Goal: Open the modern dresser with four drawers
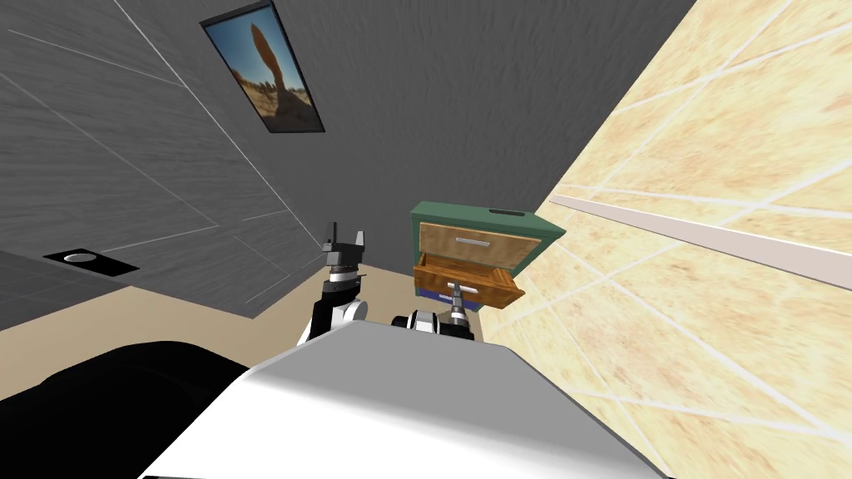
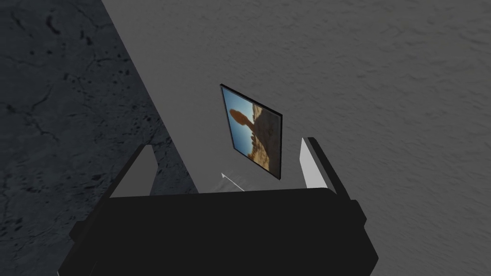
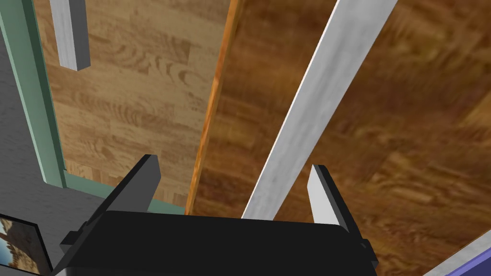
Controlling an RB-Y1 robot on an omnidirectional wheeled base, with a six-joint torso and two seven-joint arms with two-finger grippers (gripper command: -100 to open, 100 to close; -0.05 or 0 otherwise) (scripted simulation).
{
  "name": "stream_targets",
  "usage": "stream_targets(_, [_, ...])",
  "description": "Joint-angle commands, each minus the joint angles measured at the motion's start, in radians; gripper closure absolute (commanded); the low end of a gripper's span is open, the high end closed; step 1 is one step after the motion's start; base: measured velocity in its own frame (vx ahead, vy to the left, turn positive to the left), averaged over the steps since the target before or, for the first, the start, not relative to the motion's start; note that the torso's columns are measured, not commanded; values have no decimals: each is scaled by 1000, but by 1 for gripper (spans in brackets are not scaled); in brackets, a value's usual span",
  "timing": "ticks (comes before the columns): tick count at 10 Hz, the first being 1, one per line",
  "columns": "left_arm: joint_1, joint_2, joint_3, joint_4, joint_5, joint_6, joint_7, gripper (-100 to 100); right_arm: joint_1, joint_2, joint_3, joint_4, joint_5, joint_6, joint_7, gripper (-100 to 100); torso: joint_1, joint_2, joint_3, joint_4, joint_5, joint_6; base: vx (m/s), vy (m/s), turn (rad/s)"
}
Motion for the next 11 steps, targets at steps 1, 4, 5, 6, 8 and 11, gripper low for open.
stream_targets(1, [0,0,0,0,0,0,0,0,-17,36,5,-36,-7,34,26,-100,-1,1,0,1,0,0,-16,-10,-16])
stream_targets(4, [0,0,0,0,0,0,0,0,-23,45,2,-58,-10,62,46,-100,-2,3,2,3,1,1,-18,-16,-25])
stream_targets(5, [0,0,0,0,0,0,0,0,-17,26,-9,-39,-13,58,37,-100,1,6,3,5,2,2,-6,-15,-5])
stream_targets(6, [0,0,0,0,0,0,0,0,-18,27,-9,-40,-14,62,37,0,3,6,3,3,3,6,2,-6,0])
stream_targets(8, [0,0,0,0,0,0,0,0,-16,26,-10,-37,-15,64,37,0,0,4,2,2,2,8,0,0,0])
stream_targets(11, [0,0,0,0,0,0,0,0,-14,25,-10,-35,-15,65,37,0,-1,3,1,0,2,8,0,0,0])
